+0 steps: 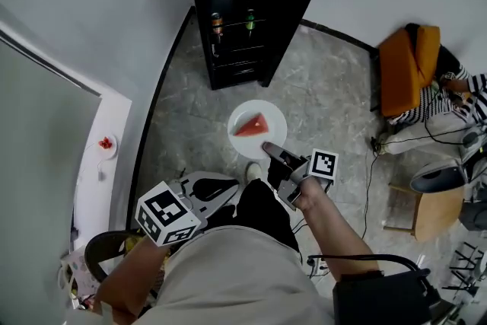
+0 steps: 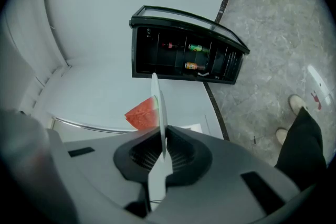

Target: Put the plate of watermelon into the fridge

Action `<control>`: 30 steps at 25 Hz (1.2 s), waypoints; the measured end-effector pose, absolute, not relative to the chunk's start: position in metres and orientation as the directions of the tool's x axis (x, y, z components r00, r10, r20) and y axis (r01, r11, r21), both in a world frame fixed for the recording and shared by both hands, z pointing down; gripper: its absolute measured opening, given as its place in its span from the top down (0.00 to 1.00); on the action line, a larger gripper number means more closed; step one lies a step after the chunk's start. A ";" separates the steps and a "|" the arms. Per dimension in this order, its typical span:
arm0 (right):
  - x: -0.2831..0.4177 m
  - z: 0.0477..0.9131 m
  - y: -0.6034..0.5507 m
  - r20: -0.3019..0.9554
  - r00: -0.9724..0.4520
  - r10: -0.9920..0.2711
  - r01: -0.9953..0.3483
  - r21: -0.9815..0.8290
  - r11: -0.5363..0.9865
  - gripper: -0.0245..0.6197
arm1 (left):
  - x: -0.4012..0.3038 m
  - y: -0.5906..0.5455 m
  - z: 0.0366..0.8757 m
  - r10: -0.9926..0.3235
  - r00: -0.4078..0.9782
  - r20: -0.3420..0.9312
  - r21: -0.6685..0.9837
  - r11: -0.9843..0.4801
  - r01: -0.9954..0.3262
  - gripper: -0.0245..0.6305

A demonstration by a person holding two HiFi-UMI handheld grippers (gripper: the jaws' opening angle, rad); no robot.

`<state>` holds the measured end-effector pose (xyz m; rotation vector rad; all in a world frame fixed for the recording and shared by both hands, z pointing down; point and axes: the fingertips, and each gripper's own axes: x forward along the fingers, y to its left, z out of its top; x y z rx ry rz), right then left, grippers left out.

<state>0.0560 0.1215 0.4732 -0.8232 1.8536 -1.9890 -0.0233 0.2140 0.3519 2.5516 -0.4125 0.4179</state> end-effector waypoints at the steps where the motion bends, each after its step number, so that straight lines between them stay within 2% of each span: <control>1: 0.054 0.477 0.108 0.209 -0.788 -0.579 -0.166 -0.978 -0.127 0.92 | -0.025 0.206 0.353 -0.210 0.906 0.367 0.445 -0.816 -0.369 0.94; 11: 0.043 0.507 -0.063 0.242 -0.797 -0.553 -0.202 -0.970 -0.134 0.92 | -0.010 0.080 0.361 -0.241 0.877 0.415 0.413 -0.809 -0.418 0.94; 18: 0.027 0.527 -0.181 0.241 -0.815 -0.526 -0.194 -0.970 -0.143 0.92 | 0.028 -0.027 0.371 -0.194 0.881 0.432 0.405 -0.831 -0.382 0.94; 30: 0.014 0.573 -0.292 0.236 -0.805 -0.544 -0.155 -0.969 -0.190 0.92 | 0.053 -0.116 0.394 -0.179 0.892 0.415 0.461 -0.804 -0.375 0.94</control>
